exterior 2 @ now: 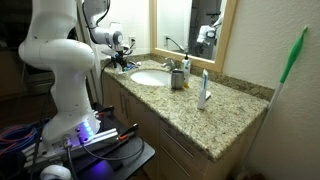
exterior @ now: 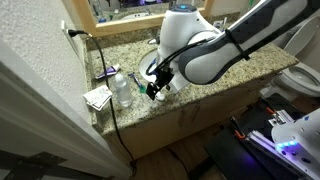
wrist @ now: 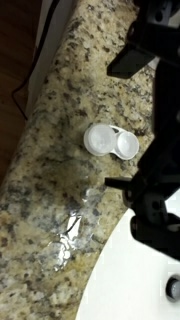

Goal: Pick up the white object

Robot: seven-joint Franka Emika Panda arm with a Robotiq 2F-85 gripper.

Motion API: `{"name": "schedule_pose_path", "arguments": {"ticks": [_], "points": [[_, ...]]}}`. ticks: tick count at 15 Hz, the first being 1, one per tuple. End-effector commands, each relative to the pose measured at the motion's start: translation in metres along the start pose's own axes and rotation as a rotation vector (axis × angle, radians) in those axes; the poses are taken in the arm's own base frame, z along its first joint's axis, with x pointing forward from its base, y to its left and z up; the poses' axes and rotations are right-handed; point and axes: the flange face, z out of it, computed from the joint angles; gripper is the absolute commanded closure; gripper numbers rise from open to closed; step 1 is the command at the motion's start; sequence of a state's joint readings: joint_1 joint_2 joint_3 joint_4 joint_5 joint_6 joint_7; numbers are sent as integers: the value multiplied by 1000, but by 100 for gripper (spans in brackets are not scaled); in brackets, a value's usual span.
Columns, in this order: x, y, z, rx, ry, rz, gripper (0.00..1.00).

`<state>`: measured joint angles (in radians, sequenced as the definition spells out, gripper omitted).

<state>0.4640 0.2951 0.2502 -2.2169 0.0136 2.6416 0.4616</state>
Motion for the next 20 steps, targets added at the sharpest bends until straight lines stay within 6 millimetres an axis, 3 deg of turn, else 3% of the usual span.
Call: {"name": "schedule_pose_path", "arguments": {"ticks": [1, 3, 6, 7, 8, 17, 20], "points": [[-1, 2, 13, 12, -36, 8, 0], [-2, 1, 6, 1, -17, 8, 0], [-3, 2, 14, -2, -29, 10, 0], [-3, 2, 13, 1, -31, 8, 17], [-3, 3, 12, -1, -31, 9, 26], [-7, 4, 9, -21, -62, 18, 89], [-7, 4, 9, -28, -71, 19, 89]]}}
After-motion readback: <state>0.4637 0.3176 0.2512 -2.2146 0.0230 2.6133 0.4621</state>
